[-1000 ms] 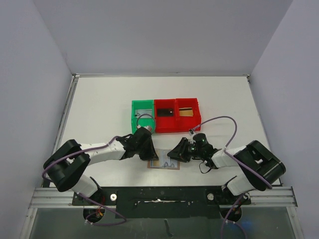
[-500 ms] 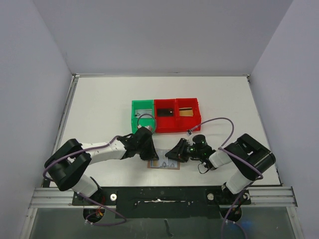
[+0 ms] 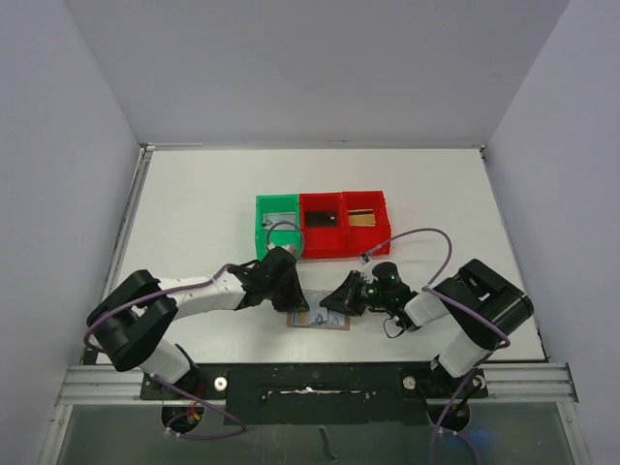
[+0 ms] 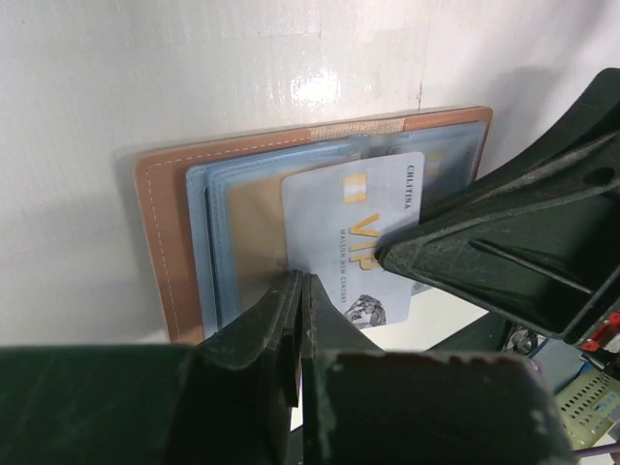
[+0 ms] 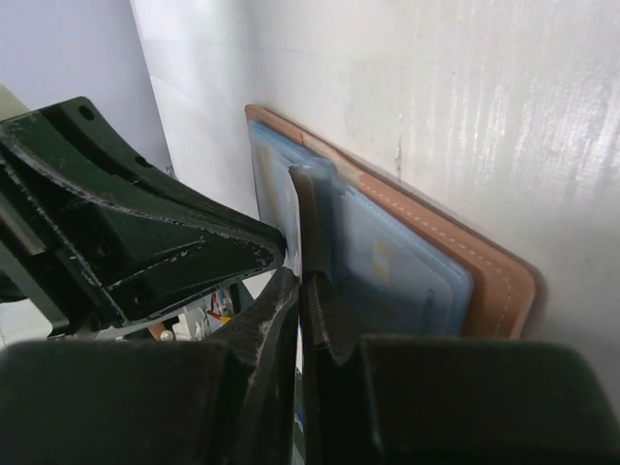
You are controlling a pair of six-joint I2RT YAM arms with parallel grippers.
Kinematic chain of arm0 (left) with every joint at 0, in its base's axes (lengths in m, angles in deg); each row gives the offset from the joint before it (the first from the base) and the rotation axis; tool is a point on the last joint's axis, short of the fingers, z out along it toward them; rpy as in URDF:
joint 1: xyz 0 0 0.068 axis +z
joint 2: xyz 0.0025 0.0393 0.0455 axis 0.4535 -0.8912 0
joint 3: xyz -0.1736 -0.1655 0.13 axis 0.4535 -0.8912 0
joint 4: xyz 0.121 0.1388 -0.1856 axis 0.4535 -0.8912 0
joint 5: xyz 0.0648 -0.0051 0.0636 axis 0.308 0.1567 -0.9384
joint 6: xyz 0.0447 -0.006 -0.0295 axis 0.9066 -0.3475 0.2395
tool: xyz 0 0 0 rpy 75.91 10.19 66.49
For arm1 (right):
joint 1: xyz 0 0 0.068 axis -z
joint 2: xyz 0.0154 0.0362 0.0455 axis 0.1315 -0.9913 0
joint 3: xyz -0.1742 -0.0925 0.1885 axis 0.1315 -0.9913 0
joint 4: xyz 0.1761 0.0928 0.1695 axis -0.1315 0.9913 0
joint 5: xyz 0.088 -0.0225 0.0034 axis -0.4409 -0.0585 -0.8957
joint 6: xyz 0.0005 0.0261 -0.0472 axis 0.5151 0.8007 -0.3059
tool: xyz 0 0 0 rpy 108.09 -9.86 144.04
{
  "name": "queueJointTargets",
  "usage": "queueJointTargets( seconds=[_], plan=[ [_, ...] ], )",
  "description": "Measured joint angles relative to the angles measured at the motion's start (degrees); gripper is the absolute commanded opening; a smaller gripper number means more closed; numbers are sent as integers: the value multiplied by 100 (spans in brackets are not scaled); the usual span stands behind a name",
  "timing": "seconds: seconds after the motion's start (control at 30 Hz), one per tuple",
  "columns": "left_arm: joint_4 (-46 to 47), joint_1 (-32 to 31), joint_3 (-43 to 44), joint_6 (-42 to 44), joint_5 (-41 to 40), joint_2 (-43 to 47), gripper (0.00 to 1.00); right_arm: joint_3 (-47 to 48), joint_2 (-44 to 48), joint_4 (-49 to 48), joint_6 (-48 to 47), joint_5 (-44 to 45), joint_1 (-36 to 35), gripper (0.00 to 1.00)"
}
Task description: Take the credit cards out of the card holder
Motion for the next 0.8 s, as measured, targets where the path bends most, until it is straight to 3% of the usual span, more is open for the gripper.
queueJointTargets(
  seconds=[0.5, 0.8],
  plan=[
    [-42, -33, 4, -55, -146, 37, 0, -321, 2046, 1792, -695, 323, 461, 0],
    [-409, -33, 4, -33, -457, 363, 15, -177, 3042, 2627, -1397, 719, 446, 0]
  ],
)
